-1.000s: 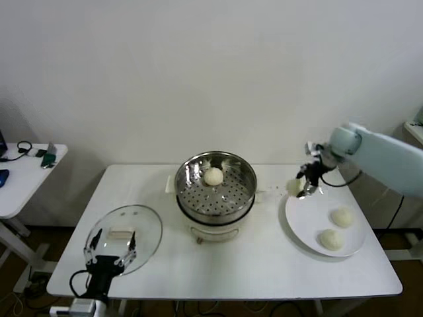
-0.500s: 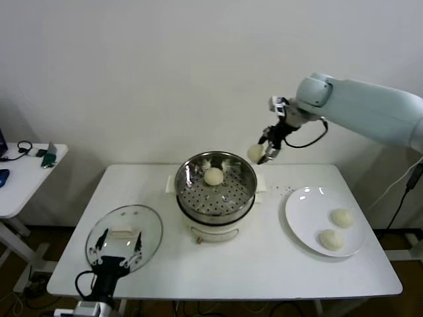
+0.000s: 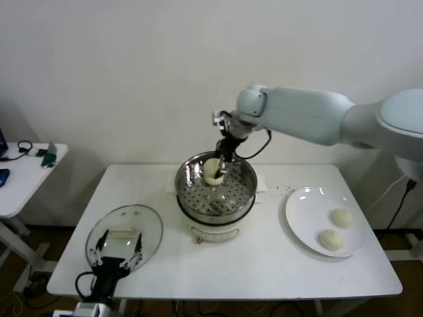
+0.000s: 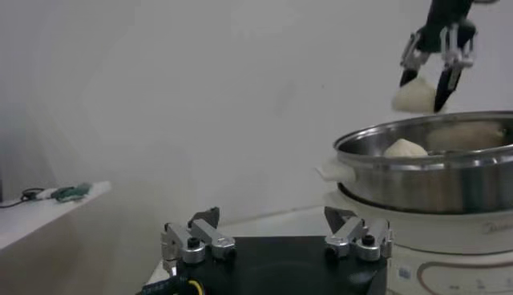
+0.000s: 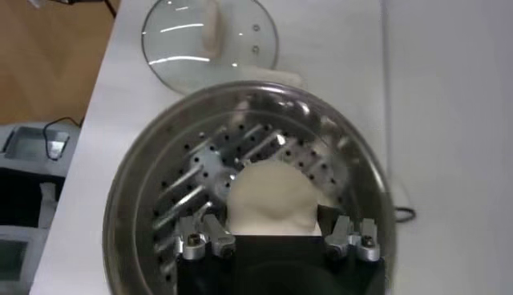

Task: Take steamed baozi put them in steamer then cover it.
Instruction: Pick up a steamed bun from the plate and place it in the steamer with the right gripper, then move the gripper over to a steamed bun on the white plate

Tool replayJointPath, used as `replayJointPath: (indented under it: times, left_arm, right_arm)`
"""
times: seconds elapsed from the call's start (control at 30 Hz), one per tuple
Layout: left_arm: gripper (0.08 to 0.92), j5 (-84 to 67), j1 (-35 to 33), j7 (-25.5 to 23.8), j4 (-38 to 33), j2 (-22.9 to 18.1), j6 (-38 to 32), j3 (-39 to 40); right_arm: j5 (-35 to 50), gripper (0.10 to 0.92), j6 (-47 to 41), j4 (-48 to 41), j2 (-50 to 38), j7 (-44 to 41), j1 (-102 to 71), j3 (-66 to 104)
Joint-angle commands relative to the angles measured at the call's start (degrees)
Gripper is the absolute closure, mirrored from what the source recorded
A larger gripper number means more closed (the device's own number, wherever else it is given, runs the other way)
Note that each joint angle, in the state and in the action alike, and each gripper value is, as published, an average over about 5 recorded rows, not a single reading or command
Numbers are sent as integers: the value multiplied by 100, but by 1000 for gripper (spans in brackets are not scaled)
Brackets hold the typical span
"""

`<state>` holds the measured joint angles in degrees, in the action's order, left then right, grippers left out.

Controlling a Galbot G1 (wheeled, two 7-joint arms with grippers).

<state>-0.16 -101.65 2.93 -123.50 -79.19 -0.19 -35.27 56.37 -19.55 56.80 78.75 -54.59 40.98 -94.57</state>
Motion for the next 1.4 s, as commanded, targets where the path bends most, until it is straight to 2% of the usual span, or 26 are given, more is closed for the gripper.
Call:
replayJointPath:
  times: [0.03,0.5,0.73,0.9,1.17,1.4]
  left_arm:
    - [177,-39,-2,-4,-1,47,-1,-14]
    - [177,-34,74,-3,41,60,13,-25]
    - [177,-45,55,5,90,67,-17,-66]
    - [177,-46,58,13,103,66,-16,-70]
    - [177,-45,53,22,112,66,-21,-82]
    - [177,-141,102,40,121,87,18,-88]
  right_arm:
    - [-23,304,-48,-72,468,121,-409,-80]
    - [-310,301,-36,-407,642,231,-742,-28]
    - [-349,209,-115,-405,510,257,-692,79]
    - [-316,203,-111,-244,295,139,-515,169]
    - [-462,203,190,380,-585,-509,417,-38]
    - [-1087,202,338,1356,-2109,-728,1104,-383]
